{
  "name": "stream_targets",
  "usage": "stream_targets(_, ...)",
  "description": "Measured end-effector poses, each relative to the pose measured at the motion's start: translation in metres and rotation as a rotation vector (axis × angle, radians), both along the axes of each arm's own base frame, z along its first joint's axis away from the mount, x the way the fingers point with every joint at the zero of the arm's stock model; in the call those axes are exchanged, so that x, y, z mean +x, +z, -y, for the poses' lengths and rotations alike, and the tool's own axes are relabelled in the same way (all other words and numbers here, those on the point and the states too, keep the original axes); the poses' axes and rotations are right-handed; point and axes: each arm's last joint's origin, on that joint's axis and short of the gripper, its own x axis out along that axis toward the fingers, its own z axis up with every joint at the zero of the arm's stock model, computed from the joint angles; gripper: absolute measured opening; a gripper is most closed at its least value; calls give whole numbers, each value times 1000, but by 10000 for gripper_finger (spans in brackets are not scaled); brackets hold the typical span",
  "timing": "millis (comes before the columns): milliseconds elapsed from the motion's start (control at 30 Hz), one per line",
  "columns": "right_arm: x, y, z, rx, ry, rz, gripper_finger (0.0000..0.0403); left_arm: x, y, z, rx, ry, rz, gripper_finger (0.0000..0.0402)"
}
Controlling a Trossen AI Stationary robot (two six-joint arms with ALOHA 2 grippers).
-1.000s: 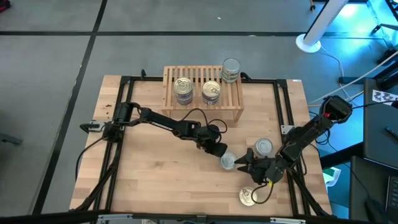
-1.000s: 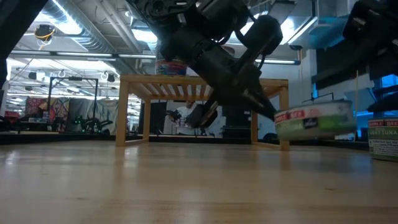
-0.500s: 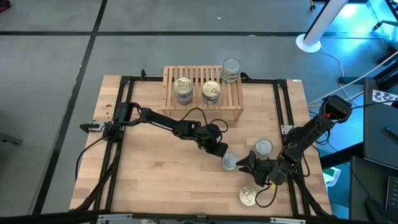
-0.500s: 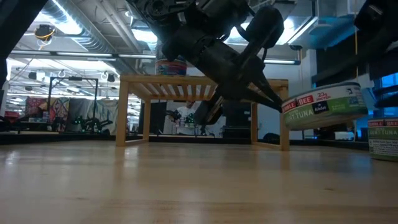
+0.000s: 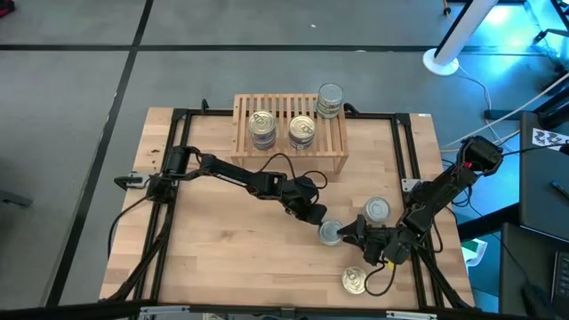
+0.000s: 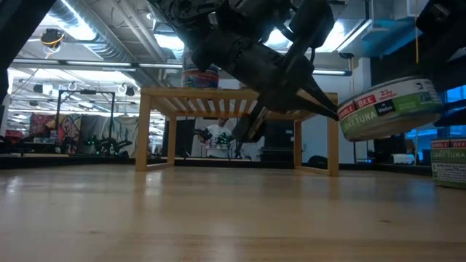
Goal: Stack canned seafood by type on shelf
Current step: Put the green tuna can on the shelf
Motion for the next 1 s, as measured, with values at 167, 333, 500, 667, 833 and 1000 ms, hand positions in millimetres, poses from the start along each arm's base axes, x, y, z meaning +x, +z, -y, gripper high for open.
stream_targets(167, 0, 0, 0, -5, -9, 4, 243, 0, 0, 0, -1, -2, 2, 0)
stream_targets(333, 0, 0, 0, -4, -9, 5, 243, 1, 1, 0, -9, -5, 13, 0)
stream_targets(500, 1, 1, 0, 5, -13, 16, 242, 3, 6, 1, -25, -2, 59, 0)
stream_targets(667, 3, 5, -2, 38, -31, 61, 206, 4, 6, 1, -25, -2, 63, 0)
stream_targets(833, 3, 6, -2, 47, -32, 70, 135, 4, 7, 1, -23, -5, 76, 0)
stream_targets(1000, 3, 6, -2, 49, -32, 71, 132, 4, 7, 2, 16, -34, 98, 22)
